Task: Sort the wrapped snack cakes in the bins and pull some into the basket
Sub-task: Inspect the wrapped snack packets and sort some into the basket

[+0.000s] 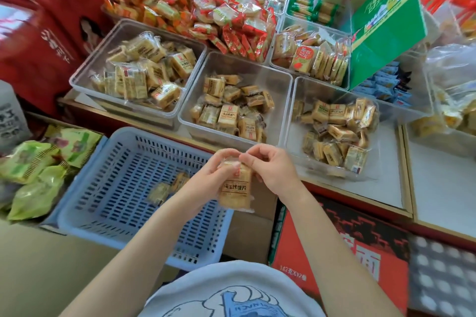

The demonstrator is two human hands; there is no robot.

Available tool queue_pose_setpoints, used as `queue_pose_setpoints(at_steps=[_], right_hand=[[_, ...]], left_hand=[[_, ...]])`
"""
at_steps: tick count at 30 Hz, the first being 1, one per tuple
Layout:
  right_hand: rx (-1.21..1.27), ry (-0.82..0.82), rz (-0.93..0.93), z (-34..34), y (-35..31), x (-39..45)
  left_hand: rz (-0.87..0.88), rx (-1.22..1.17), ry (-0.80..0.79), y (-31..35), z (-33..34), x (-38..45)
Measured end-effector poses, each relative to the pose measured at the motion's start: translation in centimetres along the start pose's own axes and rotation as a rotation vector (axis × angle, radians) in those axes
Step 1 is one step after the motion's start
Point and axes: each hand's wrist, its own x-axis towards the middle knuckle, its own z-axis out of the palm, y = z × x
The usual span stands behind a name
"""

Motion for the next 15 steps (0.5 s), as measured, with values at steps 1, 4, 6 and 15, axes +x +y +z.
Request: queue_pose_setpoints(at_steps=[1, 4, 6, 15], right_hand=[[0.009, 0.003, -0.007, 0.3, -0.2, -0.2], [0.036, 0.058, -0.004, 1.2, -0.6, -0.8], [0.035, 0.084, 0.01, 1.6, -0.6, -1.2], [0.005, 0.11, 0.068, 1.5, -1.3, -2.0]], left_hand=[[0.0, 0.002, 0.007, 0.3, 0.0, -0.1], [-0.012, -0.011, 0.085, 0.7, -0.4, -0.2], [-0.036, -0.036, 0.134, 0.8, -0.7, -0.1], [-0.105, -0.05, 0.153, 0.6, -1.3, 0.3]])
